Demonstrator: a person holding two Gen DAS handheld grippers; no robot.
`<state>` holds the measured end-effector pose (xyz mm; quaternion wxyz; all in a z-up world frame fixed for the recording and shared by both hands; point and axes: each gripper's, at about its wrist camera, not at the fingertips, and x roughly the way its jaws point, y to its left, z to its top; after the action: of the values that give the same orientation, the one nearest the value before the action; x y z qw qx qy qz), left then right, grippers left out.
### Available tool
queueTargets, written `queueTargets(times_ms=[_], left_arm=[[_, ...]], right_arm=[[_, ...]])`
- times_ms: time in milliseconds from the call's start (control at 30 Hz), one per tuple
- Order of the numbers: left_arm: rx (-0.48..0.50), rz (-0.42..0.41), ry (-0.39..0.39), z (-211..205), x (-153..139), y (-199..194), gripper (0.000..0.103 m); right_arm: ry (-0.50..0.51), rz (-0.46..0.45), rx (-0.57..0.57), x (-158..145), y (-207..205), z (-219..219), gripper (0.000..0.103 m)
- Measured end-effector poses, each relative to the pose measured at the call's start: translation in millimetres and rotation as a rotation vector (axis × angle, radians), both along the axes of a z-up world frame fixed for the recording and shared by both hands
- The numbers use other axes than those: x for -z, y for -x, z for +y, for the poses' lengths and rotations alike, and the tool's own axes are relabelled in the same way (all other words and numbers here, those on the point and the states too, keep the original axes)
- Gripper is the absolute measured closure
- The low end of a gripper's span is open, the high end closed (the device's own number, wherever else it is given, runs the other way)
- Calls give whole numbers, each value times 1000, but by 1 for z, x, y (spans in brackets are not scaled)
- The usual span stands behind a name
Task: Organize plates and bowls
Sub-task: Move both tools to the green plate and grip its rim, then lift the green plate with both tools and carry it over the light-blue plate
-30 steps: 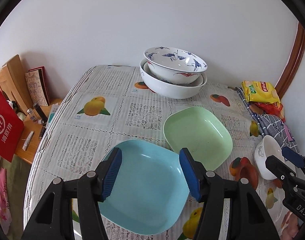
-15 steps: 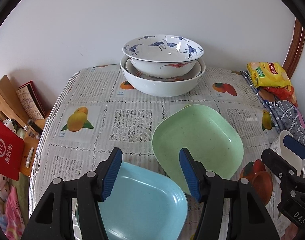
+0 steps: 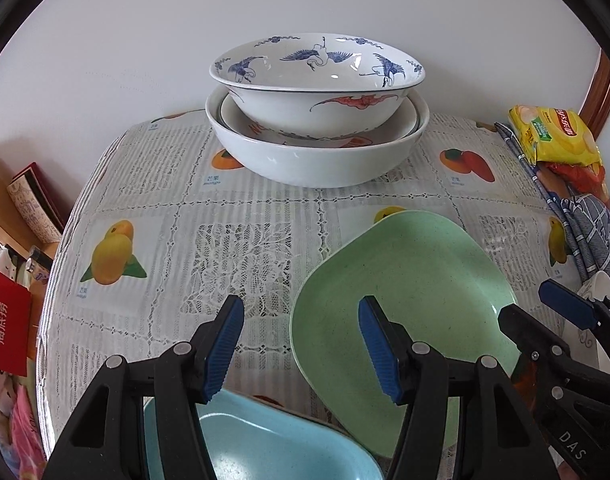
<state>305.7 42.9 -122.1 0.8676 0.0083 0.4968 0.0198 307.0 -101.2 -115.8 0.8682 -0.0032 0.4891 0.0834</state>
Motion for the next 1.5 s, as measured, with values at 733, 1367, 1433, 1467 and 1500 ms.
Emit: queueTargets(times_ms=[733, 1367, 1433, 1467, 1500], left_arm=[[39, 44, 1, -13, 25, -20, 80], [38, -27, 70, -4, -19, 0, 86], [39, -38, 70, -6, -25, 4, 86], [39, -42, 70, -6, -29, 6, 86], [39, -46, 70, -7, -32, 8, 86]], right_arm=[[14, 72, 8, 32, -18, 9, 87], [-60, 1, 61, -4, -8, -12, 93], [-68, -8, 63, -11, -4, -14, 93], [-69, -14, 61, -15, -2, -13, 93], [-69, -19, 60, -19, 1, -13, 93]])
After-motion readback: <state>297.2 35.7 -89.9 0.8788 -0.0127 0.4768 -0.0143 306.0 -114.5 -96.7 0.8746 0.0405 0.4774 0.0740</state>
